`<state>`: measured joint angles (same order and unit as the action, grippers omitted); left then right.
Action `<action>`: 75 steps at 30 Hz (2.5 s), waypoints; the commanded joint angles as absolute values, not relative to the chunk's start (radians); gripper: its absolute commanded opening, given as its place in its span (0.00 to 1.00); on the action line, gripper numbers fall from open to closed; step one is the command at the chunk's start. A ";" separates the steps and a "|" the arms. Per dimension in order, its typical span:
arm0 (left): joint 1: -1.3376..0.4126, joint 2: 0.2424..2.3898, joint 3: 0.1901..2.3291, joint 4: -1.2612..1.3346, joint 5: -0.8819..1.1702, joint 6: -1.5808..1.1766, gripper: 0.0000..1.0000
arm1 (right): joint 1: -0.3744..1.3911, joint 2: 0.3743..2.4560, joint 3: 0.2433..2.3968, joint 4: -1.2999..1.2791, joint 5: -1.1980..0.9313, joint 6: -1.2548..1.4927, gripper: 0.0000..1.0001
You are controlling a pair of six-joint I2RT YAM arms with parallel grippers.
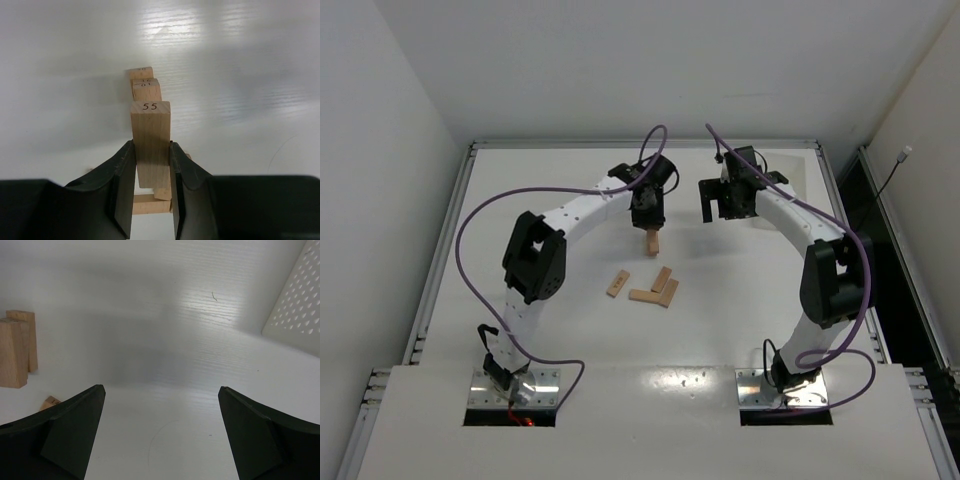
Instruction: Build the wood block tower
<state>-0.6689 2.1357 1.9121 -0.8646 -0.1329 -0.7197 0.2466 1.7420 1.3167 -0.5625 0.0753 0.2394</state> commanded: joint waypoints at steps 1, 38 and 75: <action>-0.675 2.157 1.959 -0.861 -0.143 -0.730 0.00 | 0.253 1.723 1.321 -0.548 0.081 0.255 0.94; -0.675 2.230 1.970 -0.833 -0.106 -0.721 0.04 | 0.244 1.752 1.330 -0.548 0.063 0.264 0.94; -0.666 2.309 1.940 -0.824 -0.135 -0.730 0.53 | 0.244 1.752 1.302 -0.548 0.054 0.264 0.94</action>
